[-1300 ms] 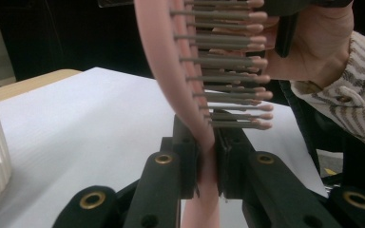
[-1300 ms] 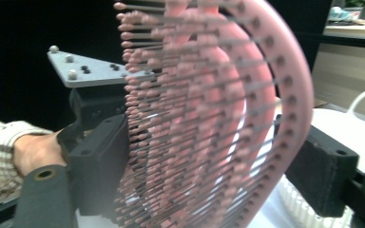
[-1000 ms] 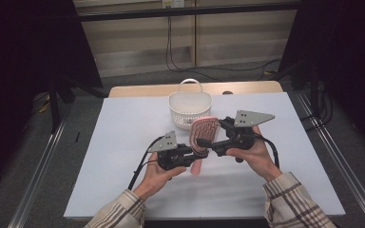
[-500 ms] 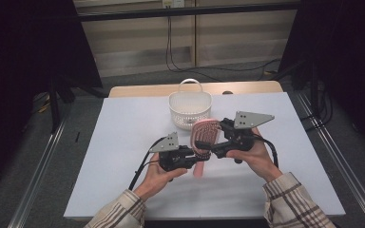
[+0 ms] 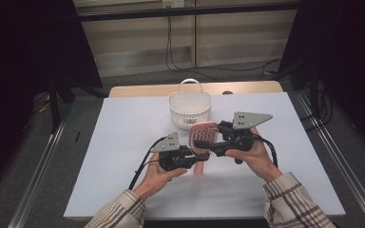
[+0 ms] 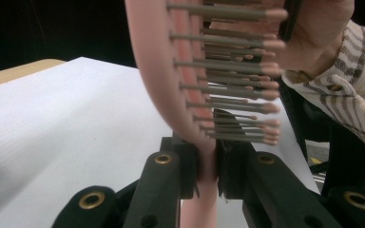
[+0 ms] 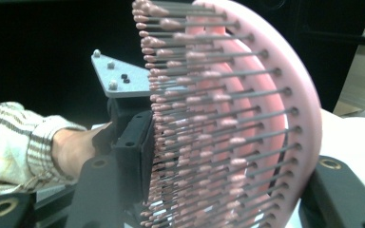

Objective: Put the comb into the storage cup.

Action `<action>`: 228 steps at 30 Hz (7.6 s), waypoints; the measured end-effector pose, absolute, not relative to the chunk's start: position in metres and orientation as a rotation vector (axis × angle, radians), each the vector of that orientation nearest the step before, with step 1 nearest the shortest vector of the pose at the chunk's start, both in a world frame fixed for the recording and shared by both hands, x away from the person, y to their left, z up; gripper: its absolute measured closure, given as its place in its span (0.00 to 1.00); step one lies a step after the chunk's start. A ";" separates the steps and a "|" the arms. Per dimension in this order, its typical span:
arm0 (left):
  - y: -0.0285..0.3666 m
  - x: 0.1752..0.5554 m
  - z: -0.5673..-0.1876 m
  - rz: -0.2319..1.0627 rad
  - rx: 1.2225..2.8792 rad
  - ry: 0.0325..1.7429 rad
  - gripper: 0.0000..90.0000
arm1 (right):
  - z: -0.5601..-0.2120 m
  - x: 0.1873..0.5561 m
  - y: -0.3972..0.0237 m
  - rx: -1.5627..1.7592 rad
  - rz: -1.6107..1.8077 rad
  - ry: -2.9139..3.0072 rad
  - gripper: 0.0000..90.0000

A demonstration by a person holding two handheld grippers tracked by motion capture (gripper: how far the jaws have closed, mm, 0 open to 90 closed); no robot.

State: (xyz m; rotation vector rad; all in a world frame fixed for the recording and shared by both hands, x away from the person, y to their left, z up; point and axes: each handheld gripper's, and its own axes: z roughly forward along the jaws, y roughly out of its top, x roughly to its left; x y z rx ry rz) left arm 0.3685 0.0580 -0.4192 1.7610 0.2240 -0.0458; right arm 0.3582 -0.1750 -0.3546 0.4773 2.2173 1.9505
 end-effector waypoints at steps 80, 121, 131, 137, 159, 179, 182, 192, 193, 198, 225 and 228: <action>0.115 0.350 -0.407 0.353 1.635 0.580 0.01 | -0.343 0.357 -0.192 0.648 1.845 2.024 0.70; 0.205 0.310 -0.421 0.596 1.578 0.780 0.01 | -0.323 0.372 -0.203 0.718 1.789 1.904 0.70; 0.218 0.305 -0.425 0.606 1.583 0.774 0.01 | -0.316 0.382 -0.201 0.744 1.770 1.880 0.70; 0.220 0.307 -0.429 0.627 1.569 0.798 0.01 | -0.313 0.392 -0.203 0.767 1.766 1.862 0.70; 0.224 0.304 -0.428 0.642 1.529 0.831 0.01 | -0.291 0.419 -0.202 0.814 1.758 1.778 0.70; 0.227 0.303 -0.427 0.662 1.510 0.828 0.01 | -0.271 0.447 -0.192 0.866 1.771 1.706 0.70; 0.228 0.303 -0.427 0.644 1.499 0.841 0.01 | -0.268 0.452 -0.192 0.867 1.768 1.689 0.70; 0.228 0.304 -0.428 0.639 1.511 0.840 0.01 | -0.267 0.465 -0.183 0.881 1.766 1.658 0.70; 0.228 0.305 -0.428 0.636 1.508 0.843 0.01 | -0.267 0.466 -0.181 0.887 1.768 1.657 0.70; 0.227 0.304 -0.428 0.646 1.520 0.838 0.01 | -0.272 0.475 -0.175 0.894 1.748 1.645 0.70; 0.221 0.303 -0.429 0.633 1.555 0.815 0.01 | -0.306 0.497 -0.157 0.931 1.681 1.664 0.70; 0.222 0.304 -0.430 0.625 1.554 0.824 0.01 | -0.310 0.497 -0.157 0.939 1.685 1.656 0.70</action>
